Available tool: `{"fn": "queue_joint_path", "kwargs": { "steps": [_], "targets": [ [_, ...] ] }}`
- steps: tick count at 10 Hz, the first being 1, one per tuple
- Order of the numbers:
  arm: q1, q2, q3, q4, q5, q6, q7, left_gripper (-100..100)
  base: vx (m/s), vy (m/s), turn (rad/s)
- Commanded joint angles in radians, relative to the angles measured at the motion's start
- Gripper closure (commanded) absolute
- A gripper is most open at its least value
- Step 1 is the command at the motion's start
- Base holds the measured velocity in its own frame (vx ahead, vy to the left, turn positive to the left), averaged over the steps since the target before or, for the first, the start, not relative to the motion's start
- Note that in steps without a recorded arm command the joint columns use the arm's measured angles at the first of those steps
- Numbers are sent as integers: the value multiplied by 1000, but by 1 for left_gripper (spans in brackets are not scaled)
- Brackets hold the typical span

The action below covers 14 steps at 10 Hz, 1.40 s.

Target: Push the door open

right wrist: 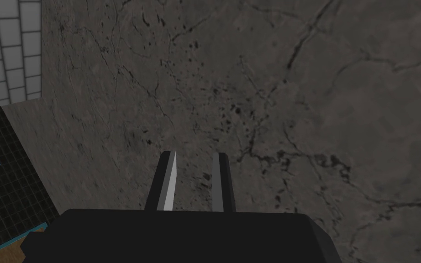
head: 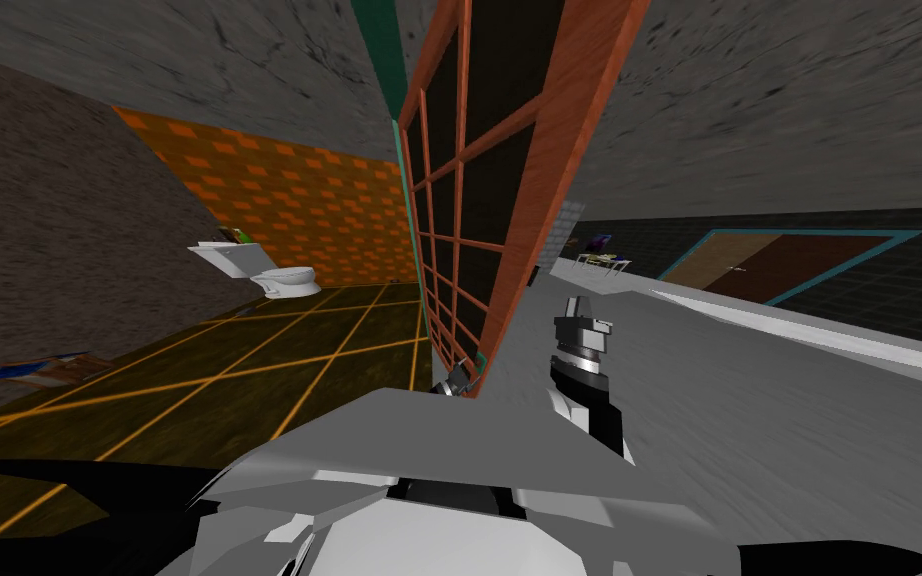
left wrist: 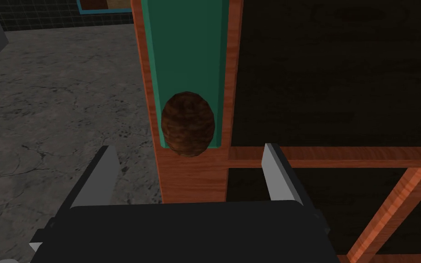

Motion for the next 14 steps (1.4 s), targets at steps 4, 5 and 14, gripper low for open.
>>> {"fn": "queue_joint_path", "kwargs": {
  "steps": [4, 5, 14],
  "targets": [
    [-1, -4, 2, 2, 0, 1, -2, 100, 42, -46, -5],
    [-1, -4, 2, 2, 0, 1, -2, 100, -22, 27, -3],
    [8, 0, 40, 0, 20, 5, -19, -100, -44, -21, 55]
  ]
}}
